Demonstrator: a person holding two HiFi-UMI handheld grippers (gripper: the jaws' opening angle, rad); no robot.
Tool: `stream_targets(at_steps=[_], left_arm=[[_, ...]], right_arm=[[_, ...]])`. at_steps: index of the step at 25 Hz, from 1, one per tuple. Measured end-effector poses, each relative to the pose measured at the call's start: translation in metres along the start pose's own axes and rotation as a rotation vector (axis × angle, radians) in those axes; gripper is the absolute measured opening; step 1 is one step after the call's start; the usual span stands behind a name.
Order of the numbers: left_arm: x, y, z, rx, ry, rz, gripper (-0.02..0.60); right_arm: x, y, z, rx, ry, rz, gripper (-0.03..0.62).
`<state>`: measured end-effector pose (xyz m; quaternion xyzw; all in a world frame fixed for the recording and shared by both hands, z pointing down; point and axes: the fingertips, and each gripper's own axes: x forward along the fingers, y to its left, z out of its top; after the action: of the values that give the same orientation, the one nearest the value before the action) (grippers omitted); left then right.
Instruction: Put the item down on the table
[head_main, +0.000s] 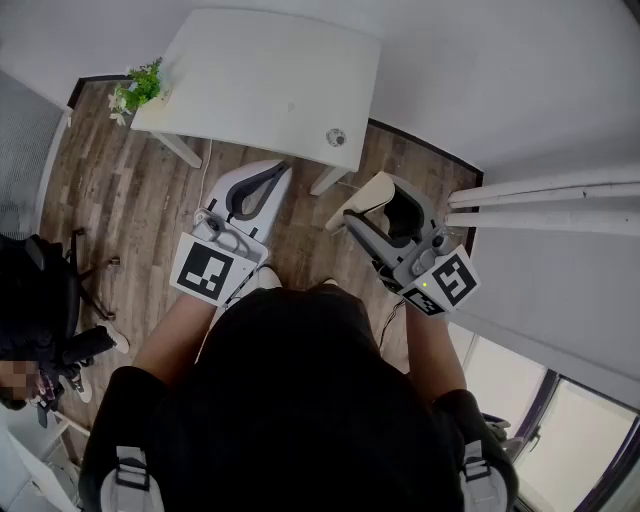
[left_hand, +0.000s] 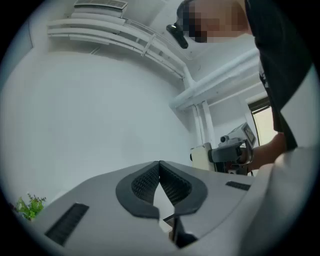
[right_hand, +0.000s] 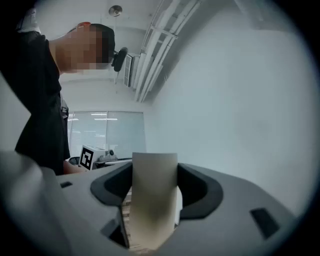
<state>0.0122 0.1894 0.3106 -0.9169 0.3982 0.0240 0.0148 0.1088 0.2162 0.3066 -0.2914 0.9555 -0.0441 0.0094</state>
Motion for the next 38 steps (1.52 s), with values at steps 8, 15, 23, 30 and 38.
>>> stream_targets(at_steps=[8, 15, 23, 30, 38], left_arm=[[-0.046, -0.073, 0.014, -0.009, -0.012, -0.007, -0.006], [-0.059, -0.118, 0.015, -0.012, 0.003, 0.036, -0.006], [-0.064, -0.138, 0.009, -0.015, 0.013, 0.057, -0.006], [-0.07, -0.119, 0.001, -0.013, 0.018, 0.043, -0.006], [-0.074, -0.065, -0.001, -0.011, 0.01, 0.026, -0.006]], right_arm=[[-0.052, 0.057, 0.004, -0.018, -0.009, 0.016, 0.282], [-0.092, 0.072, 0.006, -0.007, -0.018, 0.048, 0.282], [-0.103, 0.072, -0.001, 0.001, -0.031, 0.069, 0.282], [-0.079, 0.073, -0.005, -0.005, -0.032, 0.06, 0.282], [-0.026, 0.069, -0.008, -0.013, -0.014, 0.043, 0.282]])
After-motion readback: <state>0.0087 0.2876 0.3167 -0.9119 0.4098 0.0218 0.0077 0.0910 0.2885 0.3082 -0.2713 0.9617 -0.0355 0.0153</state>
